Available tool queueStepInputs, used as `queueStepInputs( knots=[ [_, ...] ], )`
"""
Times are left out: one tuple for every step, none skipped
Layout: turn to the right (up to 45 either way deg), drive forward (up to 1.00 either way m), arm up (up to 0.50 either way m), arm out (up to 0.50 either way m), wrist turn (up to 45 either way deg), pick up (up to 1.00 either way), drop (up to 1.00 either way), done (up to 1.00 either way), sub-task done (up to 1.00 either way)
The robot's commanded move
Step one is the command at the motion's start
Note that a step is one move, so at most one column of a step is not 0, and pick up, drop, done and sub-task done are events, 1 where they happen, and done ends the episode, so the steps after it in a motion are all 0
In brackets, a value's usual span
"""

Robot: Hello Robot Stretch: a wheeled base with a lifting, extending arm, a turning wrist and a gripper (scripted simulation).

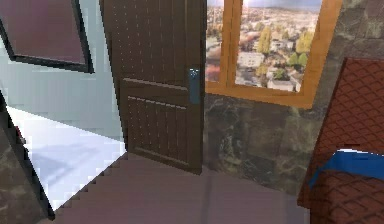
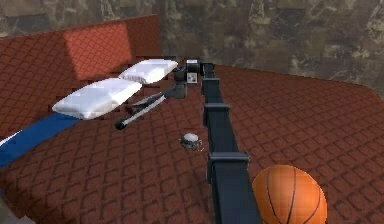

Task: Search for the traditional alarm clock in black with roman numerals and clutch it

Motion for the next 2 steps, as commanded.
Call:
queueStepInputs(
  knots=[
    [0.0, 0.00, 0.00, 0.00, 45.0, 0.00, 0.00, 0.00, 0.00],
    [0.0, 0.00, 0.00, 0.00, 45.0, 0.00, 0.00, 0.00, 0.00]
  ],
)
